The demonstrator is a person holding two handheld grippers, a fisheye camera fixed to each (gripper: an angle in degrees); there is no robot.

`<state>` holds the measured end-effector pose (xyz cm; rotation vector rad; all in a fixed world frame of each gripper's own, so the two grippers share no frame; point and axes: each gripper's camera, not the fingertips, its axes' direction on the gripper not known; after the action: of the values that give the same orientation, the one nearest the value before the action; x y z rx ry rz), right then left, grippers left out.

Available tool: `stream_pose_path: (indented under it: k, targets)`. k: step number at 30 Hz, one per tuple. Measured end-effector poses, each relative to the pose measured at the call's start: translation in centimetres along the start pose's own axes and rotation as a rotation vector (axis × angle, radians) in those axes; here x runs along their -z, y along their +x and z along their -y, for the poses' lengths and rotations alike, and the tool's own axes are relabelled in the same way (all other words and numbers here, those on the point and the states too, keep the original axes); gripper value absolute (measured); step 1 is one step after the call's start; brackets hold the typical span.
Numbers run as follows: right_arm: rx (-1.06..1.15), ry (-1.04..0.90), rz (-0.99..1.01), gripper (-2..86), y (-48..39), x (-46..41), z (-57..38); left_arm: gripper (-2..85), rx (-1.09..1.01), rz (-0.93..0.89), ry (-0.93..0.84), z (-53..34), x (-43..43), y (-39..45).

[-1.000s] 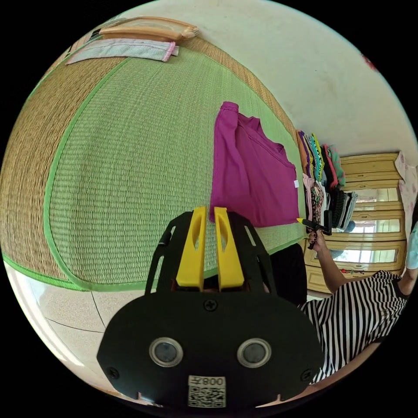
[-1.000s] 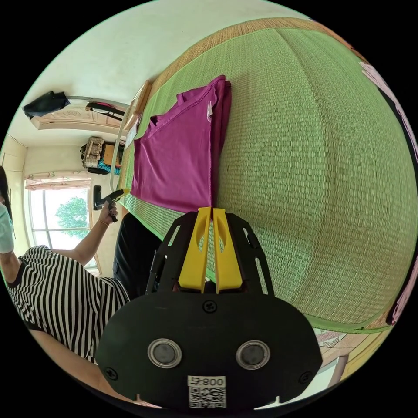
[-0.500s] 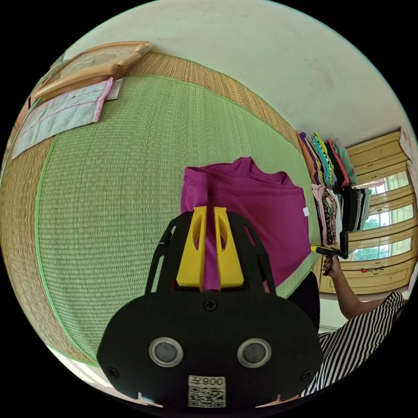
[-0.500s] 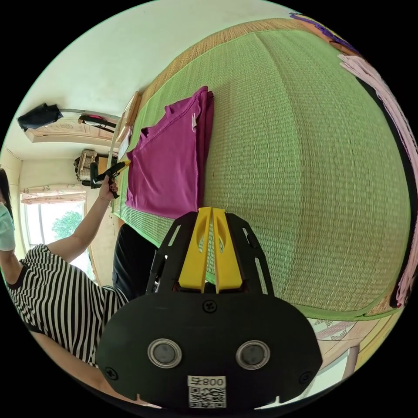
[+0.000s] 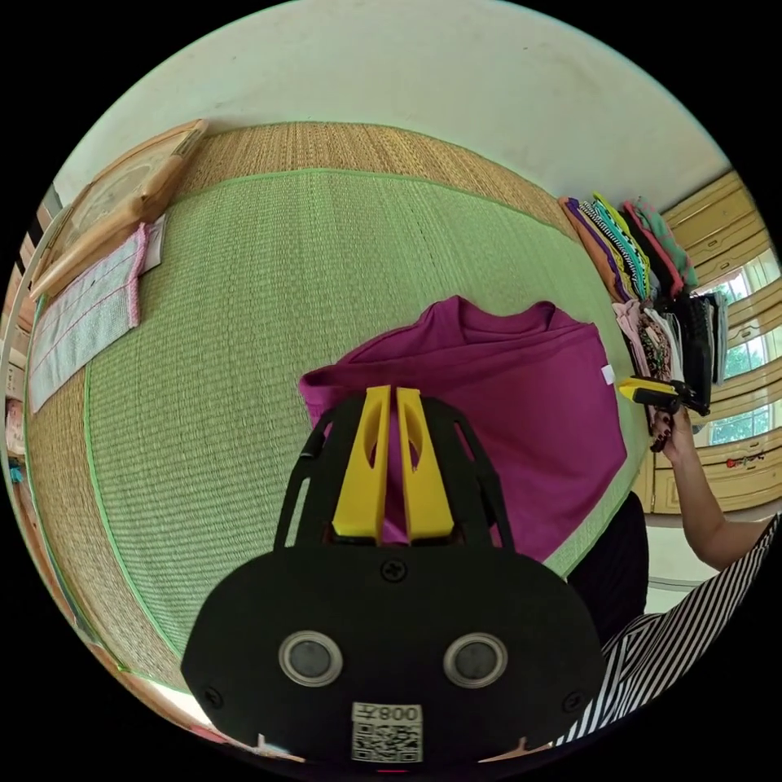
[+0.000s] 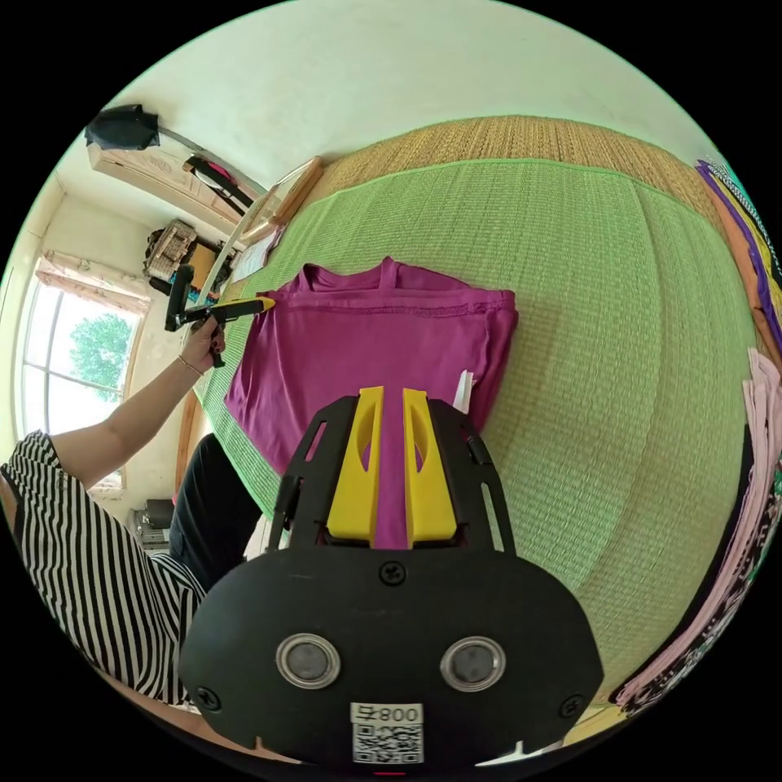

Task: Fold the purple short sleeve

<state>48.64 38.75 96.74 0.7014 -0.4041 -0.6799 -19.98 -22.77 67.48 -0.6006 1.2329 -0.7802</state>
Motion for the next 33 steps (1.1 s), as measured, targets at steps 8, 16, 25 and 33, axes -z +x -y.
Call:
stream_pose_path:
  k: [8, 16, 25, 33]
  targets:
    - [0.014, 0.030, -0.083, 4.9, -1.4, -2.8, 2.1, 1.2, -0.009, -0.020, 0.076, 1.2, 0.9, 0.8]
    - [0.059, 0.049, -0.277, 6.8, -3.5, -6.9, 4.3, 1.6, 0.043, -0.063, 0.019, 2.1, -1.8, -1.0]
    - [0.052, -0.033, -0.445, 1.8, -4.7, -13.1, 5.4, 1.4, 0.040, -0.080, 0.032, 2.7, -1.2, -1.2]
    - [0.000, 0.104, -0.380, 0.7, -4.6, -10.6, 4.3, 1.6, 0.015, -0.102, 0.110, 3.4, 0.9, -1.4]
